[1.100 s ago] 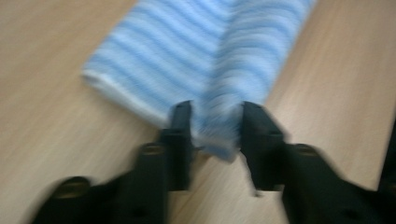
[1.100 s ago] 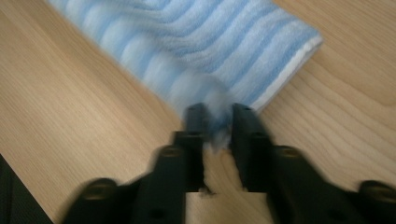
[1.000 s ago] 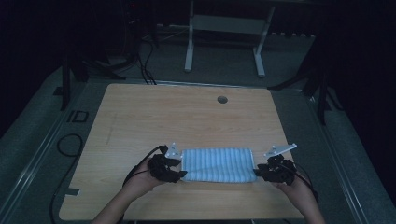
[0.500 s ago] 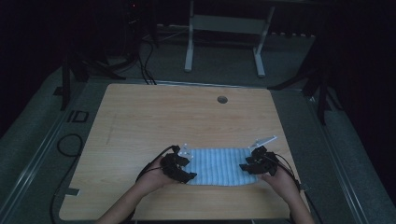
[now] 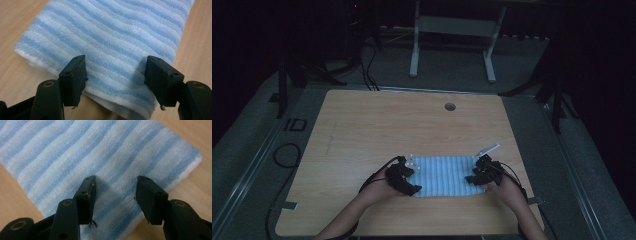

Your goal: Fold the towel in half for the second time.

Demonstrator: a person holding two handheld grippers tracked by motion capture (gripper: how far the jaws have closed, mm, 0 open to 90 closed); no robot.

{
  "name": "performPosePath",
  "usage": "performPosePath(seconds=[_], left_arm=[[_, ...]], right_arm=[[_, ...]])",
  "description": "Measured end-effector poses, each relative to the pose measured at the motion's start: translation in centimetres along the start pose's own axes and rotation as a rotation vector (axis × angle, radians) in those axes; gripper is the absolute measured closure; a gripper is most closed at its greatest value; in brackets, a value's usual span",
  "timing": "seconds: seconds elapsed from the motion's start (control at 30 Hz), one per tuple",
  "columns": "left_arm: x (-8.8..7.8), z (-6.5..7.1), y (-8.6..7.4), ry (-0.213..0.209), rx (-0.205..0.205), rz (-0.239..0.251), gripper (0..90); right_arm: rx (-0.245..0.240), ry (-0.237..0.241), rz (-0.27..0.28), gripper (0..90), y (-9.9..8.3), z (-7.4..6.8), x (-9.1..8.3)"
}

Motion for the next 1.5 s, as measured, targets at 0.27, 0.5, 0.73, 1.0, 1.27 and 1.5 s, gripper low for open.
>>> performPosePath(seconds=[0.27,0.5,0.73,1.0,1.27,1.5], left_arm=[[0.3,-2.9,-0.1,0.025,-0.045,-0.021,33.6],[0.5,-5.3,-0.5,0.044,-0.09,-0.021,33.6],[0.5,-6.7,-0.8,0.058,-0.105,-0.026,33.4],[0.5,-8.0,-1.1,0.082,-0.12,-0.042,32.8],[0.8,-9.9,-1.7,0.094,-0.179,-0.063,32.4],[0.3,-10.2,-1.8,0.117,-0.188,-0.048,32.4]], right_arm=[[-0.01,0.003,-0.015,49.1,3.2,0.9,1.2],[-0.003,0.017,-0.004,48.0,5.4,1.7,2.2],[-0.002,0.025,-0.007,45.4,6.9,2.0,2.9],[-0.002,0.009,-0.02,44.8,8.5,2.1,3.5],[0.011,0.002,-0.006,44.2,9.6,2.4,4.1],[0.01,0.004,-0.01,40.3,10.2,2.1,4.3]])
Point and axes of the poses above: each handheld gripper's, and its own axes: x roughly forward along the jaws, y roughly out of its top, z roughly to its right, the point moved 2 cm from there along x, roughly forward along the jaws, and after that the axes turned 14 degrees about y, right-handed, at the moved point
